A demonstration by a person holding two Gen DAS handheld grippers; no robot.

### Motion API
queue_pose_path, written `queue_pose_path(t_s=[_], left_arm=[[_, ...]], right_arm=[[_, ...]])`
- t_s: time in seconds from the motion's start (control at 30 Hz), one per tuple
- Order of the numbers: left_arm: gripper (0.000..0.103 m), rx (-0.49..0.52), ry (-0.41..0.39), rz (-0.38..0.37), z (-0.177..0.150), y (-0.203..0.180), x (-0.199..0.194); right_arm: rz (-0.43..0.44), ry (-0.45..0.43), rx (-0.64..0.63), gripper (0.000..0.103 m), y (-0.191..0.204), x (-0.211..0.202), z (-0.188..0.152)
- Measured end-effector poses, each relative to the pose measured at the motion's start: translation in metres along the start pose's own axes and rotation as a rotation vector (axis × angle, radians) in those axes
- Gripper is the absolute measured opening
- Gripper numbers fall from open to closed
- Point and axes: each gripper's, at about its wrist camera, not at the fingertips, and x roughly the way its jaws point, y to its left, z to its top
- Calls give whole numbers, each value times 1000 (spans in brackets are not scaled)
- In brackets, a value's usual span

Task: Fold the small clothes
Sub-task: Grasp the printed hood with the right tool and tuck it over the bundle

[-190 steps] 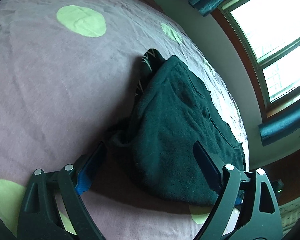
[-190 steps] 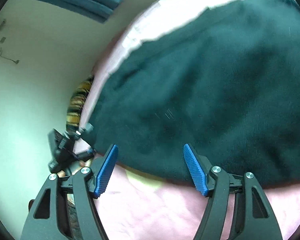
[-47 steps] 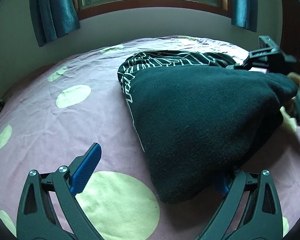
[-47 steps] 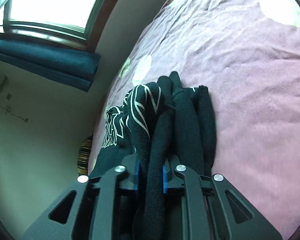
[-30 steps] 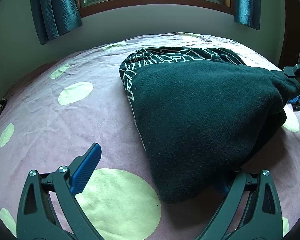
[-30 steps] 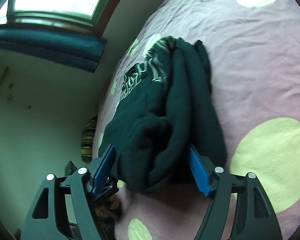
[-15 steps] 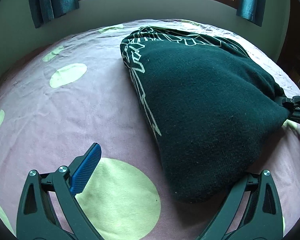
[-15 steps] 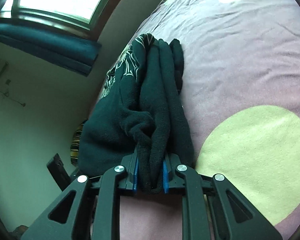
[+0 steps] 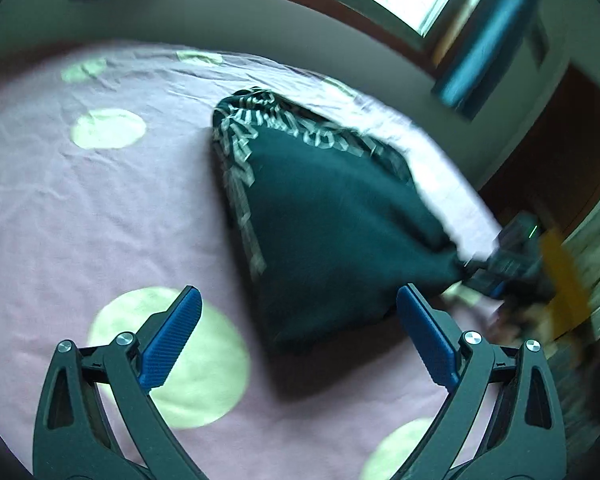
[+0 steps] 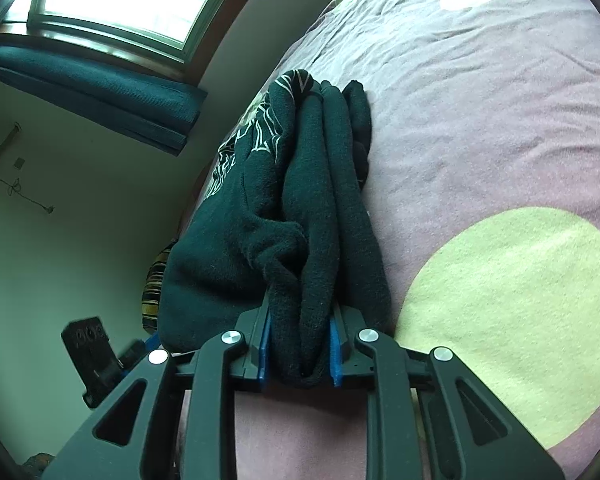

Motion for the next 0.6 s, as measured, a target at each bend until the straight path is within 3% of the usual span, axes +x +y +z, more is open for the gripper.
queue_pose_path(t_s=[0.1, 0.23, 0.33, 0.4, 0.47, 0.6], left_arm=[[98, -31, 34, -44, 16, -1, 22], [98, 19, 142, 124, 12, -2, 72], [99, -32, 153, 103, 2, 10, 82], [99, 2, 141, 123, 3, 3, 80], [99, 21, 138, 136, 3, -2, 82], [100, 4, 137, 123, 2, -3, 87]], right_arm=[[-12, -1, -13, 22, 3, 1, -2], [-20, 0, -27, 24, 6, -1, -4], [-17, 38, -16, 32, 10, -7, -1], [-39, 34, -24, 47, 19, -18, 10], [-79, -43, -67, 61, 34, -32, 31], [-94, -90, -86, 61, 46, -18, 85]])
